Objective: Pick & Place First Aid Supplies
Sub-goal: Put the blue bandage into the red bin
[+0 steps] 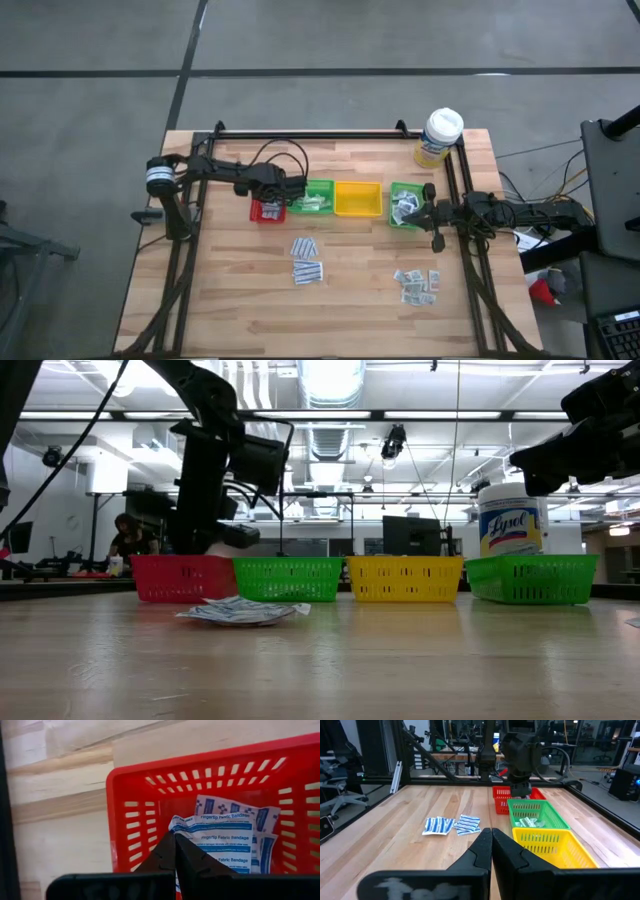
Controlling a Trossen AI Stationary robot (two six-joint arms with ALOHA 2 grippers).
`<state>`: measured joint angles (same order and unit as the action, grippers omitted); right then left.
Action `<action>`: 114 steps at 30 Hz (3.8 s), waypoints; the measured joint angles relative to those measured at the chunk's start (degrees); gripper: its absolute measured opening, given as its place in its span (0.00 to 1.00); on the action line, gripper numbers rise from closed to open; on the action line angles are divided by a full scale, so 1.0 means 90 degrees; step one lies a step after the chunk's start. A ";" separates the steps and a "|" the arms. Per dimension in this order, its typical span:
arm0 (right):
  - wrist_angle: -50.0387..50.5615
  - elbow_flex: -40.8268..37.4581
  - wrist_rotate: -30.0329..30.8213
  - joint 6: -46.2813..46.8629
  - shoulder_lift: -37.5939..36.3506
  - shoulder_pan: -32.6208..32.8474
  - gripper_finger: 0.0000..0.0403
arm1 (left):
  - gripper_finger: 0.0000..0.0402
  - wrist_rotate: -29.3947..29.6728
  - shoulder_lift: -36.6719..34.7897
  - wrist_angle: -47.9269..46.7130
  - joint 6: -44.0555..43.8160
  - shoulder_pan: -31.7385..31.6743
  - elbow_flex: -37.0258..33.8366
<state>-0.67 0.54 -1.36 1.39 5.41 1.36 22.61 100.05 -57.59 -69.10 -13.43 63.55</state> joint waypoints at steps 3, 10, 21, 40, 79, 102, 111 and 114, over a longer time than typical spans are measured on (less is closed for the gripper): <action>0.0002 0.0001 0.0000 -0.0002 0.0000 -0.0002 0.02 | 0.00 0.0055 0.0000 0.0070 0.0000 0.0000 -0.0062; 0.0001 0.0000 0.0000 -0.0003 0.0007 -0.0002 0.02 | 0.00 0.0186 0.0000 0.0069 0.0031 0.0000 -0.0109; 0.0001 0.0000 0.0000 0.0002 0.0007 0.0000 0.02 | 0.17 0.0270 0.0000 0.0070 0.0199 0.0000 -0.0107; 0.0002 0.0001 0.0002 -0.0003 0.0000 0.0000 0.02 | 0.31 0.0434 -0.1270 -0.0349 0.0279 0.0798 0.0348; 0.0002 0.0000 0.0002 0.0014 -0.0002 -0.0001 0.02 | 0.31 0.0590 0.0019 0.2176 0.0088 0.4161 0.0318; 0.0000 0.0002 0.0002 0.0000 0.0000 0.0000 0.02 | 0.31 0.0273 0.0206 0.2370 0.5154 0.3874 0.0308; 0.0002 0.0002 0.0000 -0.0001 0.0000 0.0000 0.02 | 0.31 0.0151 0.0440 0.3066 0.6550 0.3830 0.0306; 0.0002 0.0002 0.0002 0.0002 0.0002 0.0000 0.02 | 0.31 0.0048 0.0600 0.3003 0.6557 0.3779 0.0304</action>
<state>-0.64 0.56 -1.35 1.41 5.43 1.37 23.04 105.45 -30.57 -10.09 20.58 66.28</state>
